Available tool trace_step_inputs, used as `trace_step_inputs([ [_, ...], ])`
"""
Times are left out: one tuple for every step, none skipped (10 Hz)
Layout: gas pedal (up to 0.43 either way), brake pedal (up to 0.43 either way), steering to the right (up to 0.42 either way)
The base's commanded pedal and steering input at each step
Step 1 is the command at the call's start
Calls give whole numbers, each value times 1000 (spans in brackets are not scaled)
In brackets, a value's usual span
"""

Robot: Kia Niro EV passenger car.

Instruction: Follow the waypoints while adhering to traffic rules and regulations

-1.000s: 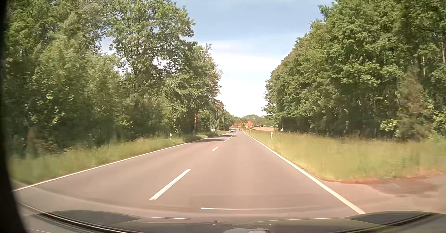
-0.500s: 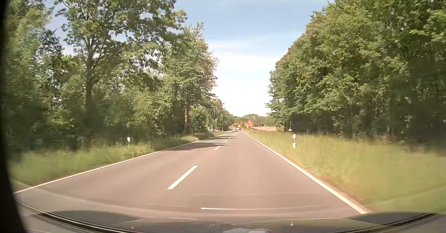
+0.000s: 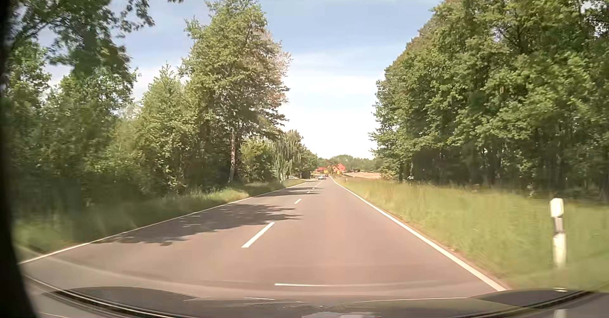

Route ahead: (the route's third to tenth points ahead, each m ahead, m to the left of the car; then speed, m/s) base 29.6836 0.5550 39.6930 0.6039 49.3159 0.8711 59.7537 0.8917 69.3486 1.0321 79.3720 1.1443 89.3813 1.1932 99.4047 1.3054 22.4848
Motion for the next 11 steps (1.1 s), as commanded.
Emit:
trace_step_inputs([
  [280, 0, 3],
  [268, 0, 3],
  [248, 0, 3],
  [240, 0, 3],
  [240, 0, 3],
  [228, 0, 3],
  [220, 0, 3],
  [220, 0, 3],
  [220, 0, 3],
  [220, 0, 2],
  [220, 0, 1],
])
